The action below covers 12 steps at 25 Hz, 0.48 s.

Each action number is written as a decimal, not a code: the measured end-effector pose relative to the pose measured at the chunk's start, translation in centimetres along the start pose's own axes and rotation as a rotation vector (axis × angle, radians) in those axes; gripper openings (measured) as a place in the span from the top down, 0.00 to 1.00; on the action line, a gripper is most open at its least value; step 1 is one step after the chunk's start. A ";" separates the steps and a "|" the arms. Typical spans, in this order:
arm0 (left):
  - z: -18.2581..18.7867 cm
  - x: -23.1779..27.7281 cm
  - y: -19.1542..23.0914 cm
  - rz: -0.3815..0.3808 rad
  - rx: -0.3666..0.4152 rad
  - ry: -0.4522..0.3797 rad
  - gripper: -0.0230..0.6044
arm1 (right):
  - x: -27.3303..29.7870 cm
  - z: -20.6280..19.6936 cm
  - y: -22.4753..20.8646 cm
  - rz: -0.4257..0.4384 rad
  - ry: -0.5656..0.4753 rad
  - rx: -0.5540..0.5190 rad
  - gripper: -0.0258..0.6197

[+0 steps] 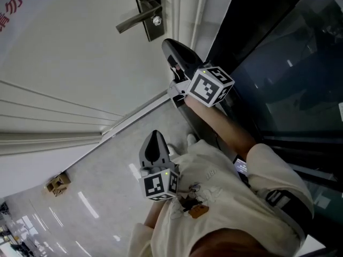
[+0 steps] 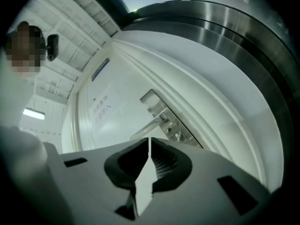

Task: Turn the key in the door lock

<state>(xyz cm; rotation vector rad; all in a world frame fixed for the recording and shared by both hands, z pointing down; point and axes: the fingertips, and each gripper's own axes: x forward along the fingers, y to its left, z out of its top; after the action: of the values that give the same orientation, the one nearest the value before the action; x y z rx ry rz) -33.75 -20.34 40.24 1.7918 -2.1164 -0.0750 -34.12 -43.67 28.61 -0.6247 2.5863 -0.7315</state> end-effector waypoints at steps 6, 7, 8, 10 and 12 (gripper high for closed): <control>0.0 0.7 -1.3 -0.055 0.018 0.004 0.95 | -5.7 -1.1 6.4 0.111 0.050 -0.295 0.95; -0.1 0.8 -1.5 -0.064 0.021 0.006 0.95 | -6.6 -1.3 7.0 0.112 0.051 -0.331 0.95; -0.1 0.8 -1.7 -0.072 0.023 0.008 0.95 | -7.5 -1.5 7.5 0.111 0.054 -0.353 0.95; -0.1 0.9 -2.1 -0.085 0.028 0.007 0.95 | -9.0 -2.2 8.1 0.110 0.069 -0.381 0.95; -0.1 1.0 -2.5 -0.097 0.036 0.007 0.95 | -10.5 -3.0 8.5 0.101 0.087 -0.420 0.95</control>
<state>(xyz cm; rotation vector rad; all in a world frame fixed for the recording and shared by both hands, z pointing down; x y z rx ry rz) -31.49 -21.74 39.85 1.9121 -2.0380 -0.0557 -29.41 -30.67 28.66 -0.5845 2.8516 -0.1840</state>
